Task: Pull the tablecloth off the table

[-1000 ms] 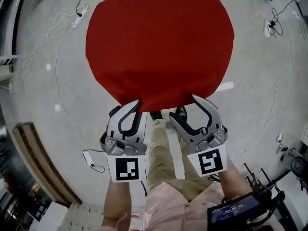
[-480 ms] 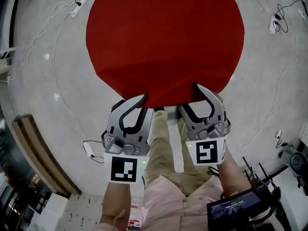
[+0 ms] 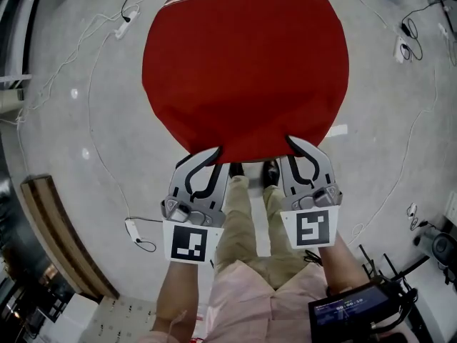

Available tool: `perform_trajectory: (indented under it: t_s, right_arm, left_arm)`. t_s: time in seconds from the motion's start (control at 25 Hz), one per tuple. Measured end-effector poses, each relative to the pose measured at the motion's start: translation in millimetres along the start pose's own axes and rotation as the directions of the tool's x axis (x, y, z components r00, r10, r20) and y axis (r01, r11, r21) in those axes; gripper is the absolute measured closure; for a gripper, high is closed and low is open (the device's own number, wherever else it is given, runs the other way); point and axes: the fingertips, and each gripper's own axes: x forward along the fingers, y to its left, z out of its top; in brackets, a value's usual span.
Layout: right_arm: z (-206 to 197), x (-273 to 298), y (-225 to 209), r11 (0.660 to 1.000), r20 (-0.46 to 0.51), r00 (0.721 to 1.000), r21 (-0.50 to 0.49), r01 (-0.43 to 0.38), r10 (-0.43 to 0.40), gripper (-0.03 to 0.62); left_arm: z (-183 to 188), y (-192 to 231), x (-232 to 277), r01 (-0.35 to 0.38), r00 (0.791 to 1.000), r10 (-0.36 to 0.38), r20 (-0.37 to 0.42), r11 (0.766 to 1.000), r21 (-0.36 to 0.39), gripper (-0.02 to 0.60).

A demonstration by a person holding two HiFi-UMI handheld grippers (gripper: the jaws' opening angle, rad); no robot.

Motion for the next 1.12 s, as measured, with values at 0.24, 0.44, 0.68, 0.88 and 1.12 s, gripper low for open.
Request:
perform_trajectory:
  t_s: [0.24,0.44,0.68,0.88,1.12]
  right_arm:
    - [35,-17,-10,1.0,0.082,0.996,0.021,0.015,-0.017,0.569]
    - [66,-31,-19,0.999,0.121,0.992,0.027,0.031,-0.034,0.569]
    - [103,-43,-29,0.997,0.199,0.978,0.056,0.049,-0.059,0.569]
    - [134,-66,-36,0.995,0.256,0.963,0.085,0.06,-0.08,0.569]
    - [169,-77,-47,0.99,0.314,0.943,0.12,0.079,-0.114,0.571]
  left_arm:
    - [27,6,-13,-0.044,0.996,0.051,0.073,0.995,-0.091,0.535]
    - [58,17,-23,-0.094,0.985,0.114,0.128,0.984,-0.154,0.535]
    - [87,28,-35,-0.123,0.973,0.152,0.173,0.978,-0.168,0.535]
    - [117,28,-53,-0.144,0.962,0.177,0.21,0.976,-0.163,0.535]
    - [146,40,-63,-0.17,0.945,0.209,0.252,0.971,-0.165,0.535]
